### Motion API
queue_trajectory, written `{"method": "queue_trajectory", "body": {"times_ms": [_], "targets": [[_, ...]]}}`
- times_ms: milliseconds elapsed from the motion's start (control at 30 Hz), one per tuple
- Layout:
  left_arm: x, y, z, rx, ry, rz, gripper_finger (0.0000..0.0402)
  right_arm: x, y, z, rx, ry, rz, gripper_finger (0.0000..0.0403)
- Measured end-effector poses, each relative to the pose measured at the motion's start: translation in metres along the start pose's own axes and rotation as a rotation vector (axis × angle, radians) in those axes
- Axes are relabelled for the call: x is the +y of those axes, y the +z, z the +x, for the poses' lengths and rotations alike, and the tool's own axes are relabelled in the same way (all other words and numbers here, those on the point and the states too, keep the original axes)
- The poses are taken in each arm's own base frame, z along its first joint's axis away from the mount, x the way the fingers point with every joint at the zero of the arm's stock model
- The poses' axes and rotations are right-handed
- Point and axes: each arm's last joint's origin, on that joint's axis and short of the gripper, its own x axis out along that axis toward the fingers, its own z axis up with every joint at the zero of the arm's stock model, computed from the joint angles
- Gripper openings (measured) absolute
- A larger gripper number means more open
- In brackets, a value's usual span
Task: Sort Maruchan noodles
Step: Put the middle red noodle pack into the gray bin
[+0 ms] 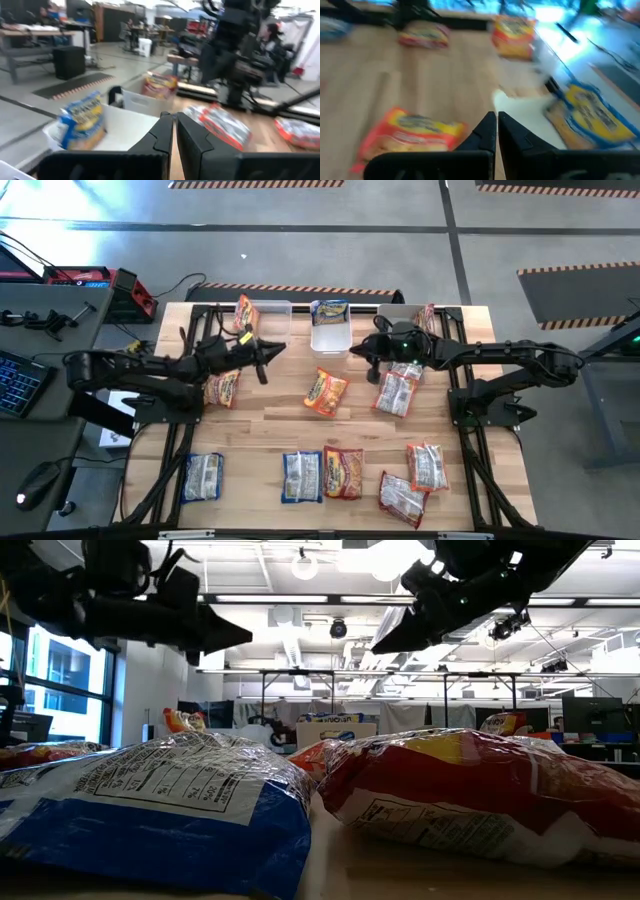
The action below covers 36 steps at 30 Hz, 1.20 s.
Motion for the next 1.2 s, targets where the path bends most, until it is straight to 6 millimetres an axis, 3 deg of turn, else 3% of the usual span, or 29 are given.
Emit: {"method": "queue_trajectory", "body": {"times_ms": [167, 367, 500, 633, 767, 1200], "targets": [[-0.011, -0.009, -0.004, 0.036, -0.055, 0.048, 0.001, 0.006, 0.019, -0.005, 0.145, -0.197, -0.007, 0.0], [-0.013, -0.011, -0.005, 0.043, -0.056, 0.047, 0.001, 0.023, 0.042, -0.021, 0.326, -0.146, 0.064, 0.0], [-0.013, -0.011, -0.005, 0.043, -0.055, 0.042, 0.001, 0.031, 0.029, -0.031, 0.513, -0.157, 0.197, 0.0], [-0.013, -0.011, -0.005, 0.043, -0.055, 0.042, 0.001, 0.037, -0.003, -0.039, 0.711, -0.217, 0.308, 0.0], [-0.013, -0.011, -0.005, 0.043, -0.055, 0.043, 0.001, 0.039, -0.02, -0.043, 0.801, -0.286, 0.409, 0.0], [-0.013, -0.011, -0.005, 0.043, -0.055, 0.06, 0.001, 0.062, -0.019, -0.05, 0.853, -0.217, 0.548, 0.0]]}}
